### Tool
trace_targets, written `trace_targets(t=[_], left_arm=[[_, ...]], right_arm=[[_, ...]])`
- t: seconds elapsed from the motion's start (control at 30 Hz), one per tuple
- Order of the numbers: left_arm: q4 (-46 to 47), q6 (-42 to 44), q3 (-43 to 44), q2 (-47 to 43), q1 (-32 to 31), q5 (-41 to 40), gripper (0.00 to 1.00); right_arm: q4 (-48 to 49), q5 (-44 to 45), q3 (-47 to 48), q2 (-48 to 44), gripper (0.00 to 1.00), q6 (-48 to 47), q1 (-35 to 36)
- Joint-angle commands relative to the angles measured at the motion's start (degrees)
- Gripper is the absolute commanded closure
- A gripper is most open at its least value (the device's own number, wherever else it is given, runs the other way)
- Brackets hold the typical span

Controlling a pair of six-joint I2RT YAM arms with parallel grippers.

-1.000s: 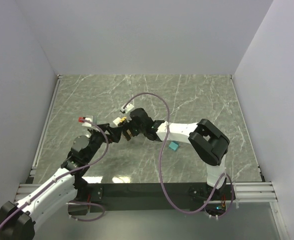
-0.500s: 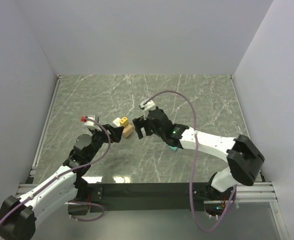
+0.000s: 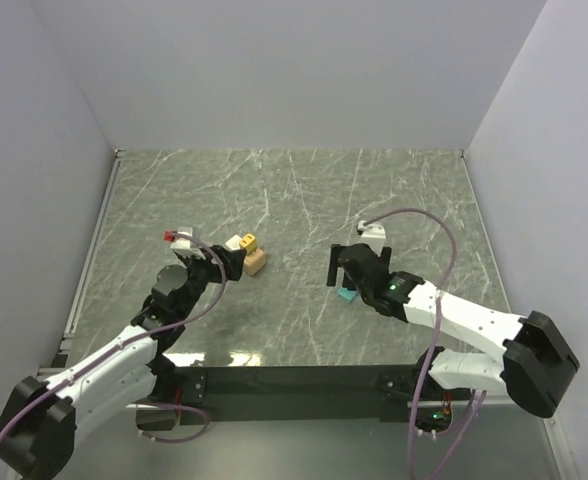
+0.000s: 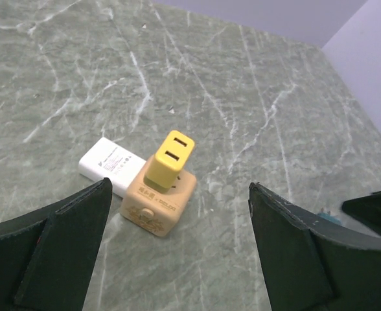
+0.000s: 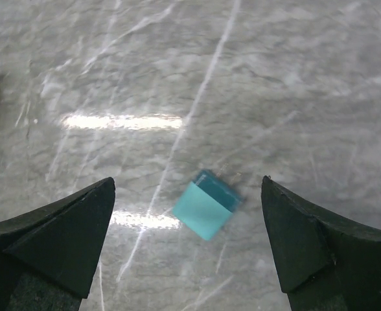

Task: Insert the plug

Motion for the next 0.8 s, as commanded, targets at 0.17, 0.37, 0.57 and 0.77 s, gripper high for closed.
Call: trace_targets(t=[0.17, 0.37, 0.57, 0.77], left_arm=[[4.2, 4.2, 5.6, 12.9, -0.6, -3.5, 0.09], [7.3, 6.6, 9.2, 19.1, -1.3, -2.8, 0.1], [7.3, 7.4, 13.4, 26.7, -1.4, -0.4, 0.14], [6.6, 7.3, 16.6, 33.5, -1.6, 2.0, 0.23]], right_arm=[[1.6, 0.6, -4.0, -5.3, 0.0, 5.9, -3.0], [3.1, 0.5, -4.4, -6.2, 0.0, 4.8, -3.2], [3.4, 1.3, -4.1, -5.3, 0.0, 3.5, -3.9], [5.1, 0.8, -3.7, -6.1, 0.0, 2.5, -4.7]])
